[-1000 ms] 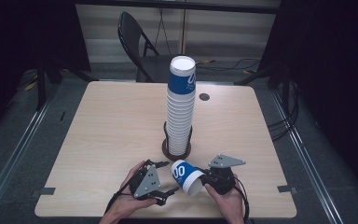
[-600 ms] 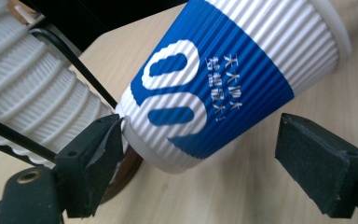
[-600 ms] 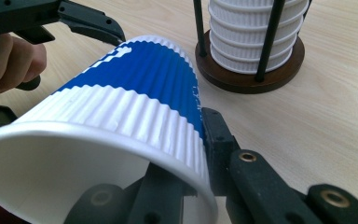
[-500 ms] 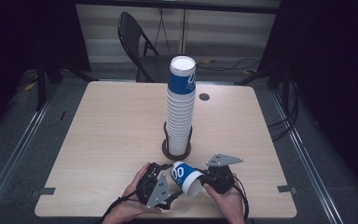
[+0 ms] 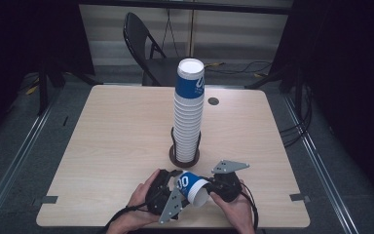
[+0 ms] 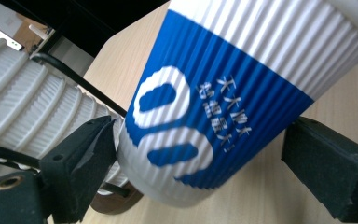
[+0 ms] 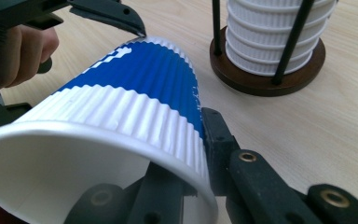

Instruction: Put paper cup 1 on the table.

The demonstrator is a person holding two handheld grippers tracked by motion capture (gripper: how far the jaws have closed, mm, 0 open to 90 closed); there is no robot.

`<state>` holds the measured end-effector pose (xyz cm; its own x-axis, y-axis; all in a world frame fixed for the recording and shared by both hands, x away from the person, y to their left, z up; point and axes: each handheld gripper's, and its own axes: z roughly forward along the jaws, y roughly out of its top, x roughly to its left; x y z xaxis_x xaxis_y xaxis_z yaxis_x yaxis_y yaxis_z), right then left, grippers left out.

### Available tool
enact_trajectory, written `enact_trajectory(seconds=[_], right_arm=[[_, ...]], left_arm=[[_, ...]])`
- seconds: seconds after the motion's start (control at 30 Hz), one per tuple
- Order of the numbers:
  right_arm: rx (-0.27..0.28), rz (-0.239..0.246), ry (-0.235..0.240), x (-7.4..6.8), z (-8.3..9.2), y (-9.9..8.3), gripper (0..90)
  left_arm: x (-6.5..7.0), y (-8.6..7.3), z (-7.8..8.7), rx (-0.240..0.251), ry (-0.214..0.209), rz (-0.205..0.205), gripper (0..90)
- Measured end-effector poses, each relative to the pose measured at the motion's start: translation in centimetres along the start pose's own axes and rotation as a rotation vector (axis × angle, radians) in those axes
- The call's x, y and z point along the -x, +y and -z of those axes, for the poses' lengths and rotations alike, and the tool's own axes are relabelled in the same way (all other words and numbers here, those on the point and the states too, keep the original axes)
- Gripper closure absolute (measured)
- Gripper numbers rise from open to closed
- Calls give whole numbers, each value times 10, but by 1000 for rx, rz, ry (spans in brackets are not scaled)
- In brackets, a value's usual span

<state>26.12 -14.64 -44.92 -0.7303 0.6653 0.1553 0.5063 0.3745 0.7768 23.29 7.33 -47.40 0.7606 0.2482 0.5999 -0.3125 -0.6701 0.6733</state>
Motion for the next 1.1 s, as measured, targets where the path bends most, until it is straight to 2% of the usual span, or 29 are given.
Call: enact_trajectory(seconds=[0.07, 0.27, 0.6, 0.87, 1.0, 1.1], right_arm=[[-7, -13, 16, 0, -1, 3, 865], [-29, -7, 34, -3, -6, 11, 867], [-29, -32, 52, -2, -8, 12, 867], [-46, -39, 60, -1, -10, 12, 873], [-44, -39, 57, -1, -10, 11, 874], [-38, -51, 67, 0, -10, 11, 874]], left_arm=[[0, 1, -1, 5, 8, -9, 100], [3, 6, -3, -6, 25, -42, 121], [6, 10, -4, 12, 33, -42, 118], [12, 21, -10, 38, 13, -67, 136], [12, 22, -12, 53, 12, -53, 136], [12, 24, -11, 52, 15, -61, 134]])
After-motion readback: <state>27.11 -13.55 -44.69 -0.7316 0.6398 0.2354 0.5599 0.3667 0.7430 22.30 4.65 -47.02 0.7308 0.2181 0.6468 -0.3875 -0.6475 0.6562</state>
